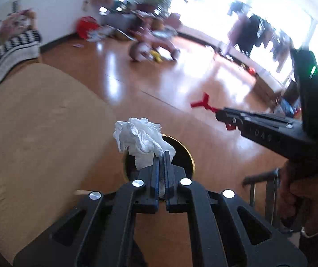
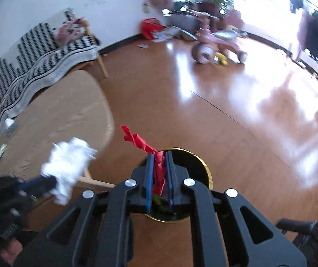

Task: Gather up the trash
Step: 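Carry the tissue and red ribbon over the bin and open both tools, then swing both tools back over the table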

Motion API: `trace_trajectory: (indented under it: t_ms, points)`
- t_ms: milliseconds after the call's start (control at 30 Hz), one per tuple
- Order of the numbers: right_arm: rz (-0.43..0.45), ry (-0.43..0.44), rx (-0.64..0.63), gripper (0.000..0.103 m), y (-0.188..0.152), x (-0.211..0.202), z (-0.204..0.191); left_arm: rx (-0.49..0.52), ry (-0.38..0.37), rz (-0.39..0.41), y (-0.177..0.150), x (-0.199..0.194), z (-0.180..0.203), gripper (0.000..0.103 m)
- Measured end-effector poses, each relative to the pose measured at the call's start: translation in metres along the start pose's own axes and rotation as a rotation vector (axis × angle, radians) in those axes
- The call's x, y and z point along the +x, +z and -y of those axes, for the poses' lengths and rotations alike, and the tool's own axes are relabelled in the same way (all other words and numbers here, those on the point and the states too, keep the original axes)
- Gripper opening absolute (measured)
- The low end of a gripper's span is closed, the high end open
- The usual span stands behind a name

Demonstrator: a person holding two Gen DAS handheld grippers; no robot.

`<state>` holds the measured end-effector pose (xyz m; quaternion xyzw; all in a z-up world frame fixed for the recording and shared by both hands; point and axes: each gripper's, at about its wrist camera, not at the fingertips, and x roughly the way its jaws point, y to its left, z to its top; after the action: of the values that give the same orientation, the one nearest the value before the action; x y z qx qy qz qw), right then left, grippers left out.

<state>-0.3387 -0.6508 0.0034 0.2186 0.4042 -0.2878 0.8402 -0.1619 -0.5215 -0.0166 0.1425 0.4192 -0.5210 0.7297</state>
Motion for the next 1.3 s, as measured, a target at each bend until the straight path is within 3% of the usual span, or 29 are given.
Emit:
trace_trajectory:
  t_ms: [133, 267, 367, 533, 900, 933, 1000, 1033, 1067, 1100, 1233, 1300]
  points:
    - [-0.068, -0.013, 0.065, 0.011, -0.019, 0.031, 0.030, 0.013, -0.036, -0.104, -0.006, 0.055, 0.018, 0.003]
    - [-0.119, -0.026, 0.089, 0.011, -0.029, 0.062, 0.044, 0.032, -0.005, -0.164, -0.005, 0.088, 0.020, 0.003]
    - [-0.133, -0.017, 0.102, 0.011, -0.027, 0.080, 0.047, 0.081, 0.040, -0.171, -0.001, 0.096, 0.021, 0.003]
    - [-0.138, -0.010, 0.108, 0.011, -0.026, 0.094, 0.047, 0.069, 0.052, -0.179, -0.001, 0.098, 0.010, 0.003]
    - [-0.110, -0.009, 0.092, 0.011, -0.009, 0.086, 0.031, 0.055, 0.024, -0.197, -0.004, 0.103, 0.001, 0.004]
    - [-0.116, -0.009, 0.099, 0.011, -0.008, 0.086, 0.031, 0.056, 0.032, -0.208, -0.004, 0.105, -0.001, 0.008]
    - [-0.130, -0.007, 0.111, 0.014, -0.008, 0.088, 0.031, 0.043, 0.043, -0.223, -0.005, 0.108, -0.003, 0.035]
    - [-0.137, -0.009, 0.114, 0.032, -0.008, 0.088, 0.031, 0.035, 0.047, -0.215, -0.005, 0.107, -0.004, 0.060]
    - [-0.132, -0.013, 0.116, 0.049, -0.009, 0.087, 0.032, 0.030, 0.050, -0.201, -0.005, 0.104, -0.003, 0.069]
    - [-0.110, -0.018, 0.118, 0.077, -0.009, 0.083, 0.032, 0.034, 0.046, -0.179, -0.004, 0.100, -0.002, 0.069]
    - [-0.088, -0.024, 0.116, 0.081, -0.008, 0.074, 0.032, 0.033, 0.059, -0.176, -0.006, 0.097, -0.001, 0.086]
    - [-0.077, -0.024, 0.127, 0.081, -0.005, 0.067, 0.034, 0.013, 0.060, -0.173, -0.004, 0.092, -0.004, 0.087]
